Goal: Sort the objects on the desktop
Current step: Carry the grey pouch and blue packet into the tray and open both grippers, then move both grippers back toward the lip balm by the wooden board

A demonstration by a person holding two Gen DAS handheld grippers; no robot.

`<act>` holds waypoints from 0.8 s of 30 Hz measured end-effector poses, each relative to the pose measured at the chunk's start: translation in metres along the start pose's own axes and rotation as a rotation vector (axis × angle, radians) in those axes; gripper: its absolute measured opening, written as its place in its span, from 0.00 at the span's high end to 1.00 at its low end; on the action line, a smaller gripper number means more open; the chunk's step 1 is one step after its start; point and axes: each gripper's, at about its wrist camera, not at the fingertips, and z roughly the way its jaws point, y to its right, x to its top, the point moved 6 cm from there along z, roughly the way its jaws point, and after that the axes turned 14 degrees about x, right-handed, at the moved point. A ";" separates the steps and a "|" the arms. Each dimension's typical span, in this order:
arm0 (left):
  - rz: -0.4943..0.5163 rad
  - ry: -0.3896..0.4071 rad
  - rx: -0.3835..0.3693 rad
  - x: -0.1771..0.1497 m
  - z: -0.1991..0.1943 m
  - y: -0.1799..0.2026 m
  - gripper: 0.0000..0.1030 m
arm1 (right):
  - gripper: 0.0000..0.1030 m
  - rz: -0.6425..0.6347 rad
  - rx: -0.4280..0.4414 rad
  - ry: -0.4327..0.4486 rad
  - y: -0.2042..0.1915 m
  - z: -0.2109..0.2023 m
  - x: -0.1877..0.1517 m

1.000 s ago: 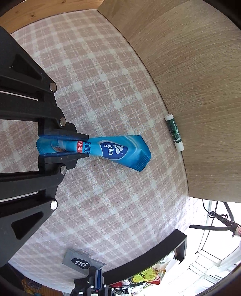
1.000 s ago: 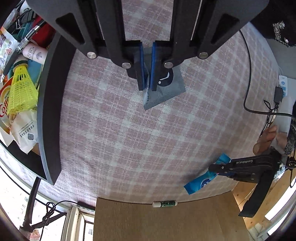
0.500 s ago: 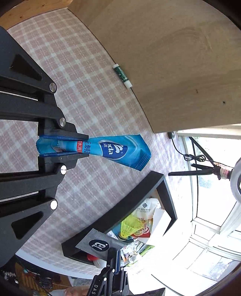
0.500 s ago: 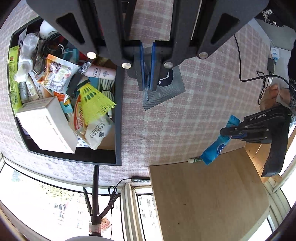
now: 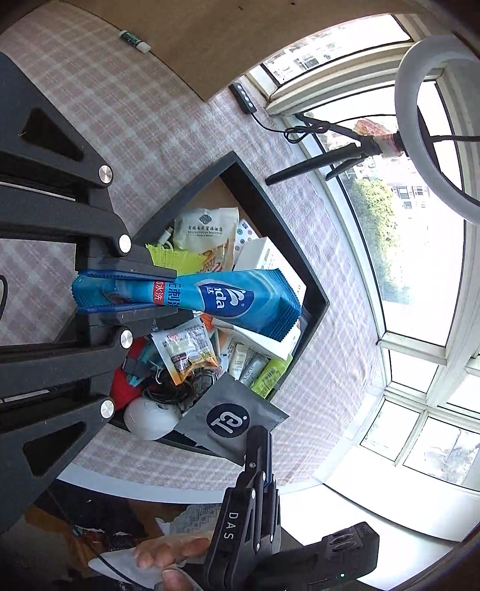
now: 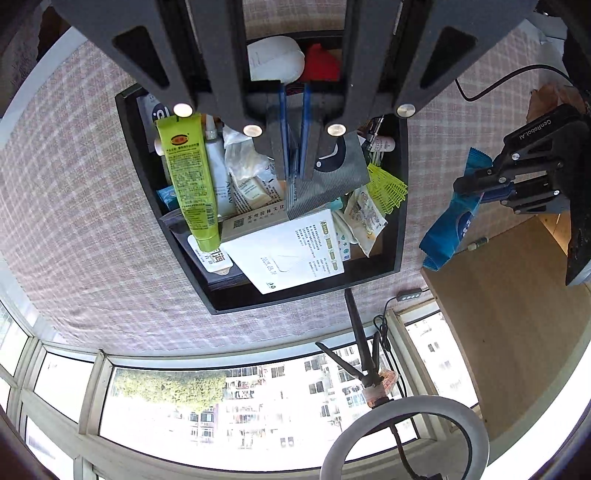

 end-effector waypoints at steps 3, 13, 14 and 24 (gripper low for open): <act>0.028 0.013 -0.017 0.016 0.004 0.026 0.91 | 0.94 0.021 -0.017 0.006 0.017 -0.003 0.003; 0.055 0.033 -0.059 0.040 0.019 0.066 0.44 | 0.70 0.076 -0.066 0.013 0.048 -0.003 0.011; 0.056 0.042 -0.043 0.040 0.018 0.065 0.44 | 0.67 0.091 -0.072 0.022 0.052 -0.004 0.012; 0.031 0.029 0.006 0.025 0.018 0.035 0.44 | 0.67 0.066 -0.064 0.044 0.043 -0.005 0.017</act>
